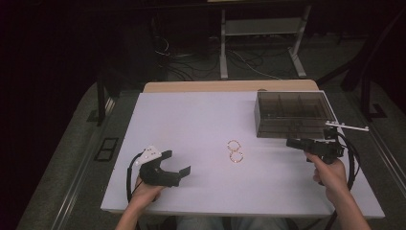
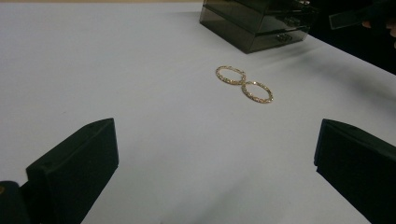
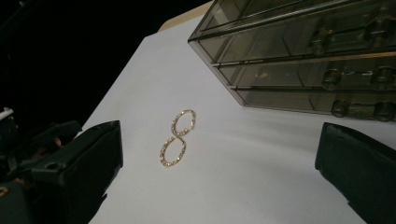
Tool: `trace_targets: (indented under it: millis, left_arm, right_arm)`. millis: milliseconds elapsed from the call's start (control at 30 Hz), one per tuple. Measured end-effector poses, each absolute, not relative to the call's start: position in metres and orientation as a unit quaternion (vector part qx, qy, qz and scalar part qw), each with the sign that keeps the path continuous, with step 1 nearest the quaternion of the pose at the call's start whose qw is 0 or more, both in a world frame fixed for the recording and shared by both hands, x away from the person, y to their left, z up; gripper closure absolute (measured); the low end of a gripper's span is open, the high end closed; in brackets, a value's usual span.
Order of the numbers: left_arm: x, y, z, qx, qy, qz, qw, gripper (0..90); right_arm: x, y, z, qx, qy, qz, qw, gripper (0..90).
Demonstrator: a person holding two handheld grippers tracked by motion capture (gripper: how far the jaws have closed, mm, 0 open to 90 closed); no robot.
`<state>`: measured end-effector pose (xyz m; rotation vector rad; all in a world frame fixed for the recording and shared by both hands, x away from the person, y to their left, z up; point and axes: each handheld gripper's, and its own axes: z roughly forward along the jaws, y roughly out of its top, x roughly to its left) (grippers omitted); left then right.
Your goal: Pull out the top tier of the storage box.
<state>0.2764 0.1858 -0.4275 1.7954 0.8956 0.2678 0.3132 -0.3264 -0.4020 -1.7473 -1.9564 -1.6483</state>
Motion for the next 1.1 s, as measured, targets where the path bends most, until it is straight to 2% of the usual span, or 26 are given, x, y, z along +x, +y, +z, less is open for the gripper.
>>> trace_targets:
  millis: [333, 667, 1100]
  left_arm:
    - [0.277, 0.186, -0.427, 0.751, 0.377, 0.112, 0.531, 0.0]
    - [0.276, 0.186, -0.427, 0.750, 0.376, 0.110, 0.533, 0.0]
    - [0.277, 0.186, -0.427, 0.751, 0.375, 0.109, 0.532, 0.0]
  right_arm:
    - [0.321, -0.331, -0.409, -0.586, -0.597, -0.547, 0.038, 0.3]
    - [0.327, -0.335, -0.413, -0.619, -0.531, -0.574, 0.080, 0.3]
    - [0.337, -0.340, -0.425, -0.661, -0.466, -0.582, 0.086, 0.3]
